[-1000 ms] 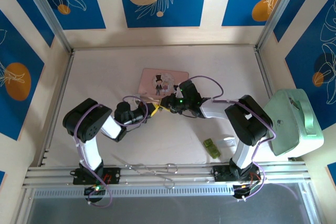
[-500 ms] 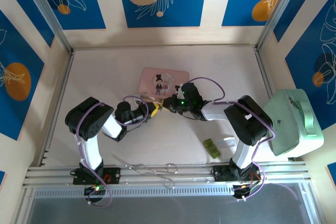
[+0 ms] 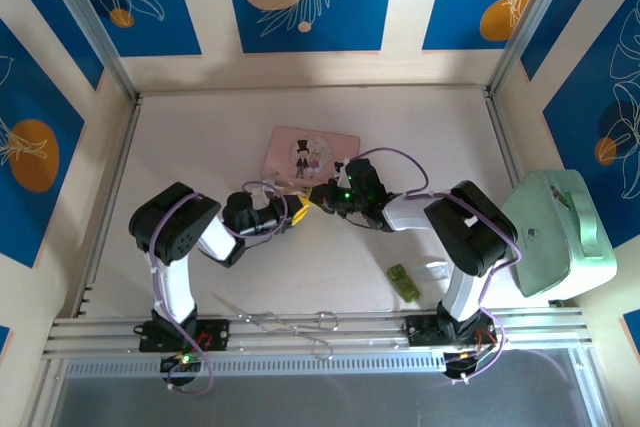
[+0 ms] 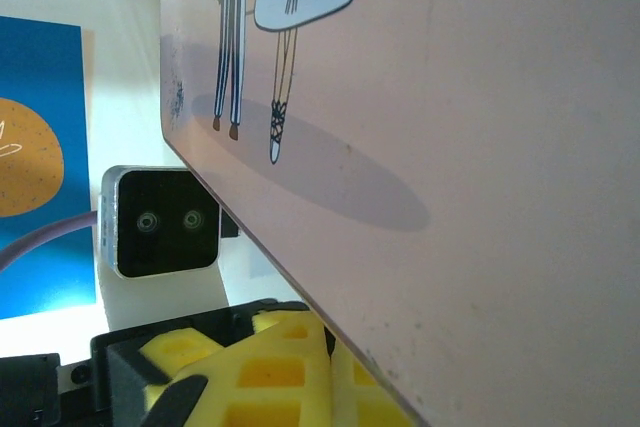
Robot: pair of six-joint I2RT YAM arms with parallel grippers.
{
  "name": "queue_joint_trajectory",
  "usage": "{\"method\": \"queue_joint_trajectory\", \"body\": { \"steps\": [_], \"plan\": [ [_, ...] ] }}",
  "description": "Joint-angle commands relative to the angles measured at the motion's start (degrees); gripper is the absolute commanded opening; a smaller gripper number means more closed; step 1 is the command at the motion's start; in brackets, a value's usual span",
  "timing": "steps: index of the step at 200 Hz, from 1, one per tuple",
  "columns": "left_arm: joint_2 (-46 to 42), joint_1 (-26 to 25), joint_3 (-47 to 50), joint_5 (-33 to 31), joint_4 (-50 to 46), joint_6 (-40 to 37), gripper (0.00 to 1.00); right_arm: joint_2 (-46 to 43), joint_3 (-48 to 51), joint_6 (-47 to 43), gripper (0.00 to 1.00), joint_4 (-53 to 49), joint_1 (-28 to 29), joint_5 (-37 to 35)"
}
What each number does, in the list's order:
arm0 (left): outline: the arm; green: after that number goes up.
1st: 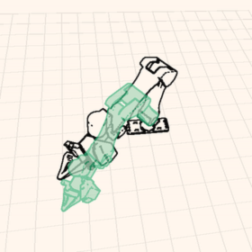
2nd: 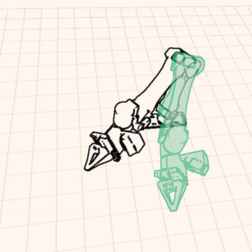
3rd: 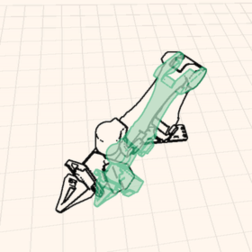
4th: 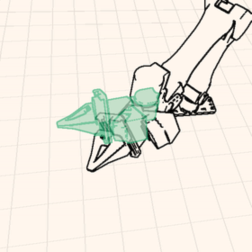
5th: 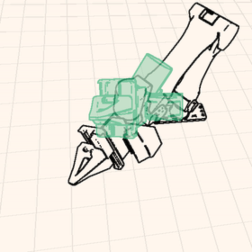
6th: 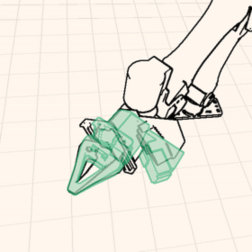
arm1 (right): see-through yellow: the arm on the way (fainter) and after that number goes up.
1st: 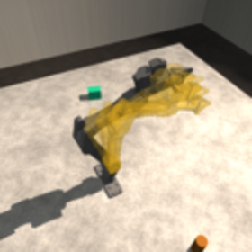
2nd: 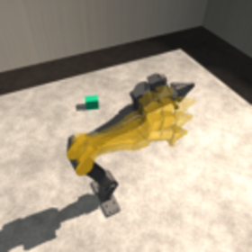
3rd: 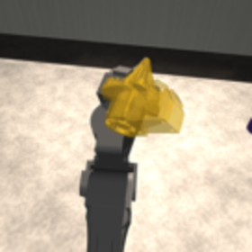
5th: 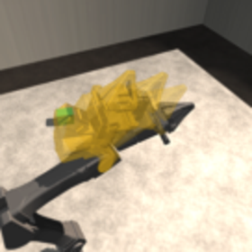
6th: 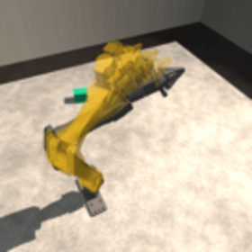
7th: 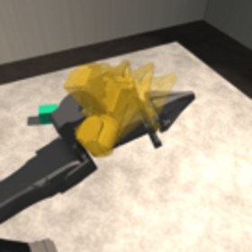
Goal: Unlock the padlock with the key
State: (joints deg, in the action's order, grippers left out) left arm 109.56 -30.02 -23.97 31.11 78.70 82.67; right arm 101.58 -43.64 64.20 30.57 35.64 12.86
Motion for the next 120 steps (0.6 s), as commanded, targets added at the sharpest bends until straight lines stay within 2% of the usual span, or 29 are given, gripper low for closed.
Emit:
{"method": "queue_joint_trajectory", "body": {
  "steps": [1, 26, 41, 66, 102, 120],
  "plan": [
    [-2.44, -0.72, -0.32, 0.62, 1.99, -1.51, 0.40, 4.16, 4.47, 11.39, 0.00, -15.47, 1.06, 7.90],
    [-2.46, -0.65, 0.35, 0.97, 1.99, -1.71, 0.50, 3.93, 4.45, 11.27, 0.00, -15.41, 1.01, 7.84],
    [-2.67, -0.33, 1.21, 0.11, 1.99, -1.85, 0.49, 3.82, 4.69, 11.28, 0.00, -15.28, 1.01, 7.79],
    [-3.51, 0.55, 2.04, -1.70, 1.99, -0.99, 0.43, 3.54, 4.87, 11.13, 0.00, -15.19, 1.01, 7.81],
    [-3.62, 0.84, 1.02, -3.33, 1.97, -0.15, 0.46, 3.27, 5.58, 11.40, 0.00, -13.99, 0.92, 7.62],
    [-3.35, 0.93, 1.03, -5.08, 1.82, 0.02, 0.44, 3.14, 5.58, 11.35, 0.00, -14.04, 0.92, 7.74]
  ]
}}
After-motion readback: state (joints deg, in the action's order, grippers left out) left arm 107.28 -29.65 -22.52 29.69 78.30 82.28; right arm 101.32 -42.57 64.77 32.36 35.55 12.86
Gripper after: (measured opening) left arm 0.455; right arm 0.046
